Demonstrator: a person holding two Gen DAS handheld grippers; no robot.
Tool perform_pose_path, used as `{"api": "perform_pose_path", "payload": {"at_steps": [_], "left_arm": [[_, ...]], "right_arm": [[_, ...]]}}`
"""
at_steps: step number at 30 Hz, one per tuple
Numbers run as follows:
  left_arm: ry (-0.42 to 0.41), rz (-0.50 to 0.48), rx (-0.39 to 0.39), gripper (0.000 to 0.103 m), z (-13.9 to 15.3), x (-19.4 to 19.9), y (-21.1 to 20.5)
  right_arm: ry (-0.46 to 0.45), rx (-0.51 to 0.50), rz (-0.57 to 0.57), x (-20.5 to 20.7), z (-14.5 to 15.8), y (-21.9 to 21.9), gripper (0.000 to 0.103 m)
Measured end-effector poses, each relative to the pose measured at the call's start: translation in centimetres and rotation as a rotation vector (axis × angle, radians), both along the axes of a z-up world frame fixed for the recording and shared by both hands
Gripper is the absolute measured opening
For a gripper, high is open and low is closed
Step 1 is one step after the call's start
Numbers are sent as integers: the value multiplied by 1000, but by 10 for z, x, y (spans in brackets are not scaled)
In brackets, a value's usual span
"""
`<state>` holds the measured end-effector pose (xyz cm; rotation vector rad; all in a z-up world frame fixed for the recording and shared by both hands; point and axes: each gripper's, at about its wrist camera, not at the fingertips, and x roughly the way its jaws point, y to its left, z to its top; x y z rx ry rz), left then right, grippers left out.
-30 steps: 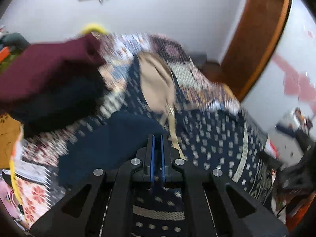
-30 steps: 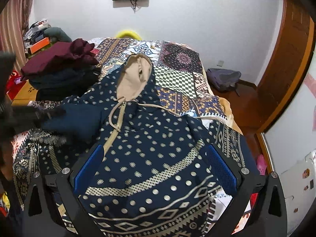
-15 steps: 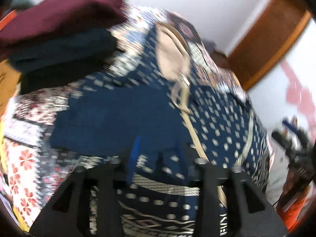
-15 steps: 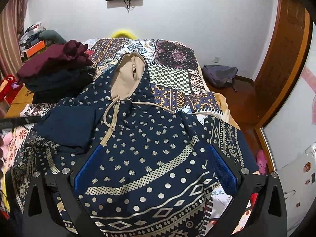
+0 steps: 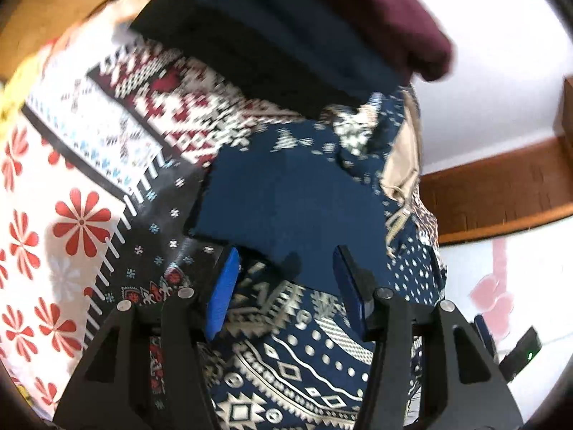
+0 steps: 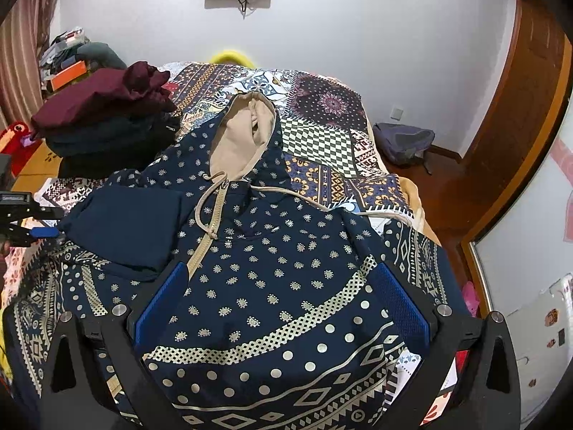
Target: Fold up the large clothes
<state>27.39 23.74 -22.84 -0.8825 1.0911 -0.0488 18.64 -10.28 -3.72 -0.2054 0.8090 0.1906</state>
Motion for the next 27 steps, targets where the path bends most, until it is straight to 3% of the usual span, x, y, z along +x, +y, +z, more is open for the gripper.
{"api": "perform_pose_path", "payload": {"at_steps": [6, 7, 9, 12, 15, 17, 22, 27], "left_arm": [[37, 31, -39, 50, -23, 18, 6], [37, 36, -10, 40, -21, 22, 5], [33, 27, 58, 31, -17, 28, 2], [18, -12, 246, 11, 0, 37, -13], [-26, -51, 377, 7, 23, 45, -32], [-85, -86, 456, 7, 49, 50, -51], [-273, -213, 562, 7, 121, 59, -116], [-459, -363, 561, 7, 179, 70, -204]], "right_arm": [[13, -4, -23, 3, -4, -7, 103], [18, 4, -29, 3, -5, -9, 103], [29, 14, -40, 4, -7, -14, 103], [33, 16, -54, 5, -9, -22, 103], [20, 15, -69, 5, -6, -32, 103], [11, 21, -78, 5, -4, -40, 103], [-4, 45, -123, 5, 0, -67, 103], [-11, 47, -177, 3, 1, -94, 103]]}}
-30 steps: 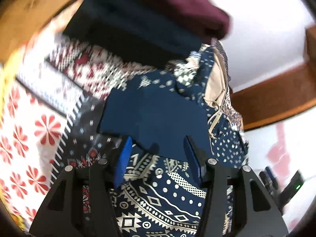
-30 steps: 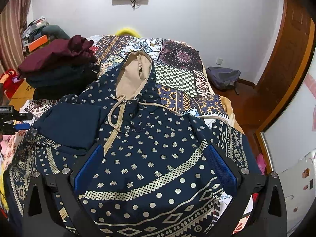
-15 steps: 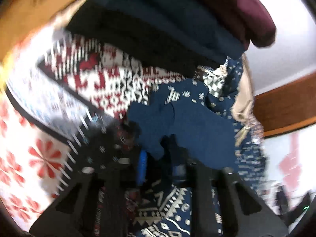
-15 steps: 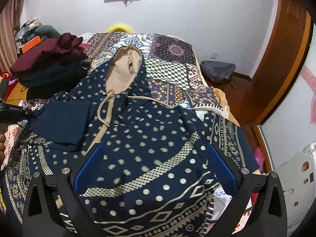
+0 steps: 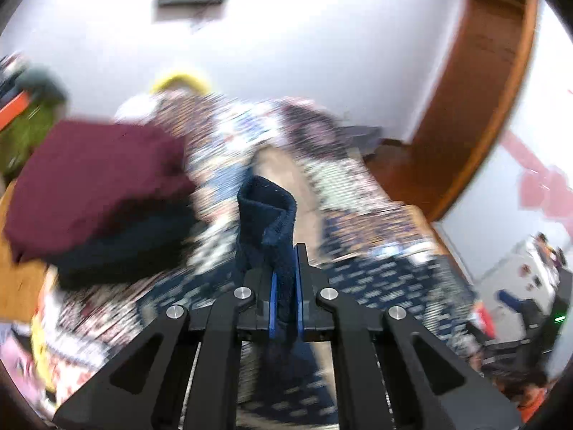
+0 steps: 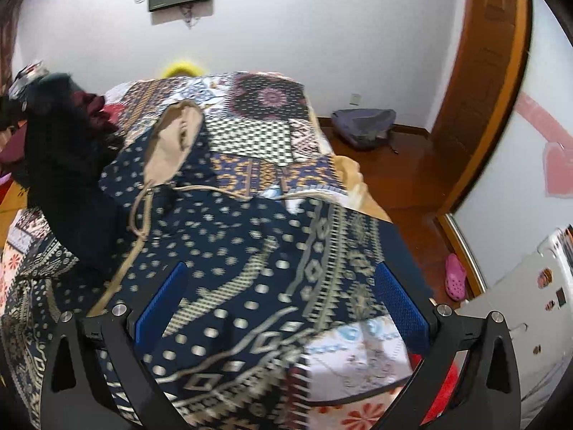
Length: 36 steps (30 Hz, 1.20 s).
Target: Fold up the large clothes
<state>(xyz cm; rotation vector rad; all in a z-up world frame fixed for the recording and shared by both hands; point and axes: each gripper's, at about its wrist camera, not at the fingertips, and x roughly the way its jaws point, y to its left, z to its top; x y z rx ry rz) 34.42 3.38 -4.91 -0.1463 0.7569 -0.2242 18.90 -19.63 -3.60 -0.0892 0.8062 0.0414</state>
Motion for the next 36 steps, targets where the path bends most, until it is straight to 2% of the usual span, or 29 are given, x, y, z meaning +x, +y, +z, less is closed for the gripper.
{"api": "perform_pose_path", "payload": {"at_steps": [3, 6, 11, 15, 18, 20, 23, 25, 28, 31, 36], "left_arm": [[-21, -103, -3, 7, 12, 5, -46], [-8, -183, 5, 7, 4, 15, -96], [120, -286, 14, 7, -38, 27, -155], [212, -349, 36, 7, -70, 20, -180], [257, -390, 44, 7, -81, 13, -193], [279, -409, 40, 9, -81, 9, -196], [292, -418, 3, 19, -74, 5, -192], [279, -407, -20, 33, -66, 4, -185], [222, -377, -28, 40, -48, 0, -167], [168, -338, 4, 44, -35, -3, -146], [104, -242, 123, 57, -30, -6, -99]], "right_arm": [[-1, -5, -38, -4, 1, -19, 103], [3, -1, -72, -9, 2, -37, 103], [16, 7, -120, -14, 1, -63, 103], [32, 16, -152, -17, -2, -77, 103], [40, 22, -170, -19, -4, -83, 103], [45, 30, -180, -18, -6, -85, 103], [60, 59, -185, -14, -8, -88, 103], [71, 90, -187, -11, -10, -91, 103], [89, 137, -197, -7, -12, -98, 103], [96, 174, -218, -4, -12, -108, 103], [133, 249, -268, 4, -20, -130, 103]]}}
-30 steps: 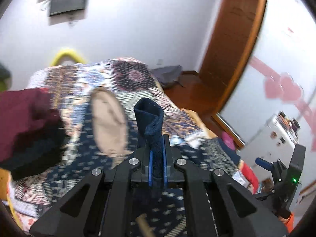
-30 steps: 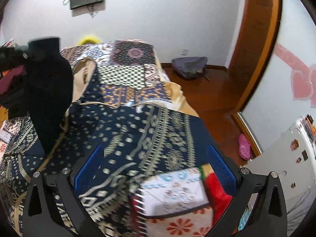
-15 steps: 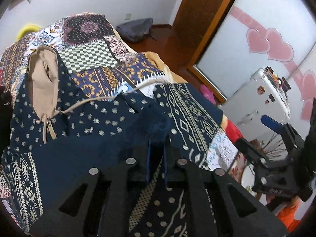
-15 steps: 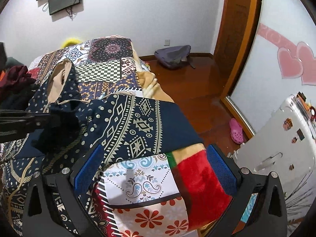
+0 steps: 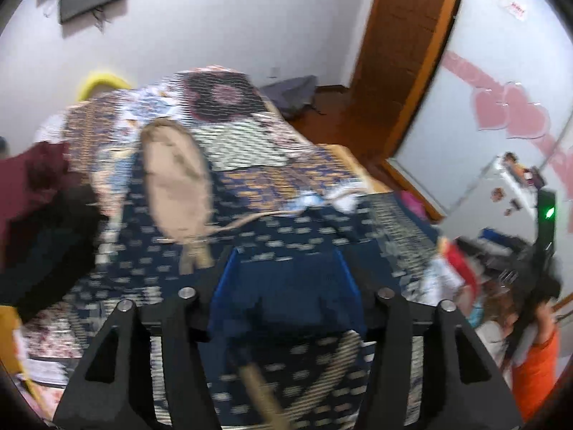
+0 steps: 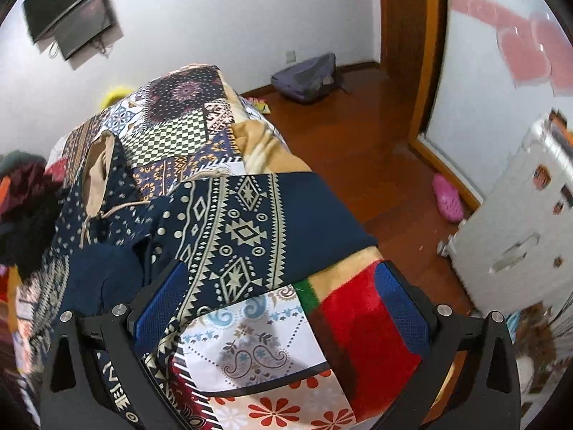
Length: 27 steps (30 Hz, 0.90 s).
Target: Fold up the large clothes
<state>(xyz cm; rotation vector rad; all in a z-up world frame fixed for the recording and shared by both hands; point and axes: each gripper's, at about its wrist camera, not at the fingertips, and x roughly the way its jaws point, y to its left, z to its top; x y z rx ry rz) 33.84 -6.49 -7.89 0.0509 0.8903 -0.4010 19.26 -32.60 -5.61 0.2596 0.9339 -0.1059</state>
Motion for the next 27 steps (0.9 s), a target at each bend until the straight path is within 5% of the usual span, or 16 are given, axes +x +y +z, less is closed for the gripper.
{"api": "perform_pose_path", "payload": {"at_steps": [8, 19, 22, 27], "left_arm": [[121, 178, 92, 60, -52, 0, 111], [310, 307, 159, 60, -137, -62, 223], [310, 289, 160, 66, -142, -78, 232], [291, 306, 155, 70, -150, -84, 234]], "right_arm": [[89, 245, -87, 3, -30, -25, 103], [52, 125, 146, 31, -5, 69, 98], [62, 92, 222, 43, -11, 96, 91], [114, 59, 305, 58, -29, 125, 55]]}}
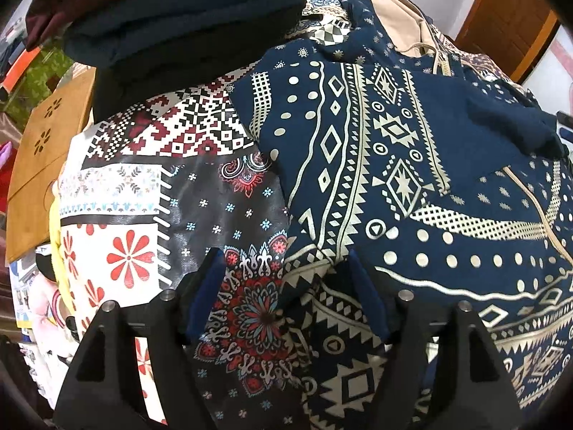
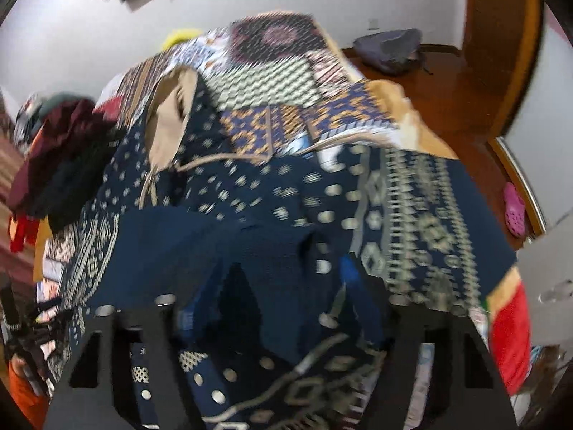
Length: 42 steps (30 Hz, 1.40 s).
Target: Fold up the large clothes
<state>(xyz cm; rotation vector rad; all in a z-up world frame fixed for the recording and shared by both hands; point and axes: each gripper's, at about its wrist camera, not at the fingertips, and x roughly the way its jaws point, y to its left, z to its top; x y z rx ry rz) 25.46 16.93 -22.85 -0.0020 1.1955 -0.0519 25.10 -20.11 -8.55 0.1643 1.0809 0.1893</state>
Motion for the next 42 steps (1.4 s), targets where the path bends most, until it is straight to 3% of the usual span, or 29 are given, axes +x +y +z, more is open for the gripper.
{"api": "perform_pose_path", "payload": {"at_steps": [4, 6, 8, 10, 13, 16, 22, 25, 30, 36, 42], "left_arm": [[-23, 6, 20, 70, -2, 2, -2], [-38, 12, 38, 71, -3, 4, -3], [-46, 33, 52, 72, -3, 8, -1], [-55, 71, 47, 72, -2, 8, 6], [-64, 164, 24, 72, -1, 6, 25], [-61, 209, -14, 72, -2, 2, 37], [-22, 191, -18, 72, -4, -9, 33], [-42, 170, 1, 72, 12, -14, 28], [-130, 155, -38, 72, 56, -12, 18], [-228, 138, -82, 72, 98, 12, -3], [-288, 116, -142, 72, 122, 43, -32]], "right_arm": [[-30, -95, 17, 3, -4, 12, 37], [-64, -132, 9, -2, 2, 10, 17], [-101, -116, 18, -5, 12, 3, 8], [-126, -94, 24, -7, 20, -3, 7], [-143, -143, 19, -6, 23, -4, 7], [-88, -169, 17, 0, 5, -4, 7], [-69, -127, 7, -5, 8, -10, 7], [-67, -79, -6, -8, 21, -20, 11], [-145, -40, -66, -21, 48, -38, 54], [-169, 71, -171, -33, 68, -81, 57], [-94, 132, -277, -40, 47, -125, 61]]}}
